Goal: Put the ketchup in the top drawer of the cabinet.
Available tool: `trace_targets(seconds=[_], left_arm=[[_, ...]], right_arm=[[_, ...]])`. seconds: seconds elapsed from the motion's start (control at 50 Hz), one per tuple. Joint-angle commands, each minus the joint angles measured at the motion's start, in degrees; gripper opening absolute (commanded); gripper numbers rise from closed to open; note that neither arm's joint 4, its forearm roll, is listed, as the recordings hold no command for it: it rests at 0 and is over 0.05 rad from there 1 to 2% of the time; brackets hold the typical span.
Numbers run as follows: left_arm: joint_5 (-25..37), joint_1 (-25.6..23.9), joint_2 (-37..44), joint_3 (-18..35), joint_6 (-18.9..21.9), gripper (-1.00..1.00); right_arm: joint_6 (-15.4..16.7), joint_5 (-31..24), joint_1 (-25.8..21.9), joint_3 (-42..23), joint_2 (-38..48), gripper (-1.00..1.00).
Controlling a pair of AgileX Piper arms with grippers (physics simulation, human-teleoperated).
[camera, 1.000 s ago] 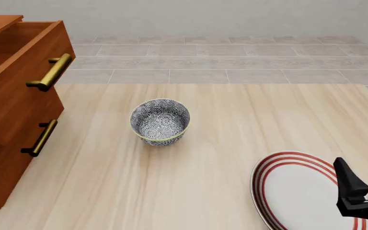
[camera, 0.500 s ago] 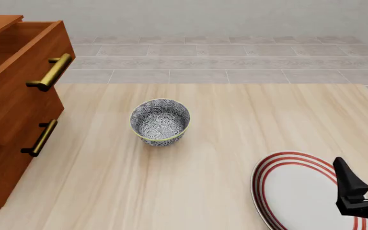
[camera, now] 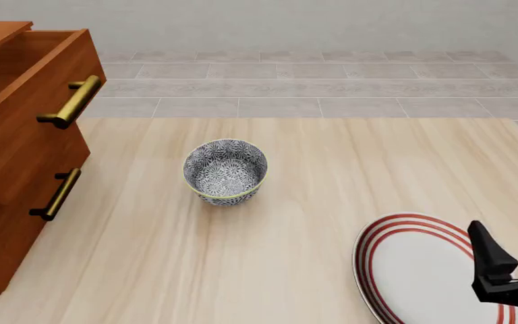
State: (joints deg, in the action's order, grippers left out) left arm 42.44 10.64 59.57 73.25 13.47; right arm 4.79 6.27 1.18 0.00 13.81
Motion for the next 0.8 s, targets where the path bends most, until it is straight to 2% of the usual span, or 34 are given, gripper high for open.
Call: trace_targets(seconds=[0.02, 0.14, 0.34, 0.64, 0.8], left_arm=[[-1.3, 1.9, 1.0, -1.2, 2.3, -1.0], [-1.0, 1.9, 1.0, -1.2, 2.2, -1.0], [-3.0, 1.8, 1.2, -4.1, 2.9, -1.0], [-6.5, -0.1, 1.9, -8.1, 1.6, -1.0], [-7.7, 0.0, 3.4, -8.1, 1.6, -1.0]], right_arm=[[0.2, 0.5, 0.0, 0.0, 0.6, 1.0], [0.2, -0.3, 0.0, 0.0, -0.2, 1.0], [0.2, -0.1, 0.0, 0.0, 0.1, 1.0], [0.5, 0.6, -0.2, 0.0, 1.1, 1.0], [0.5, 0.0, -0.2, 0.0, 0.4, 1.0]])
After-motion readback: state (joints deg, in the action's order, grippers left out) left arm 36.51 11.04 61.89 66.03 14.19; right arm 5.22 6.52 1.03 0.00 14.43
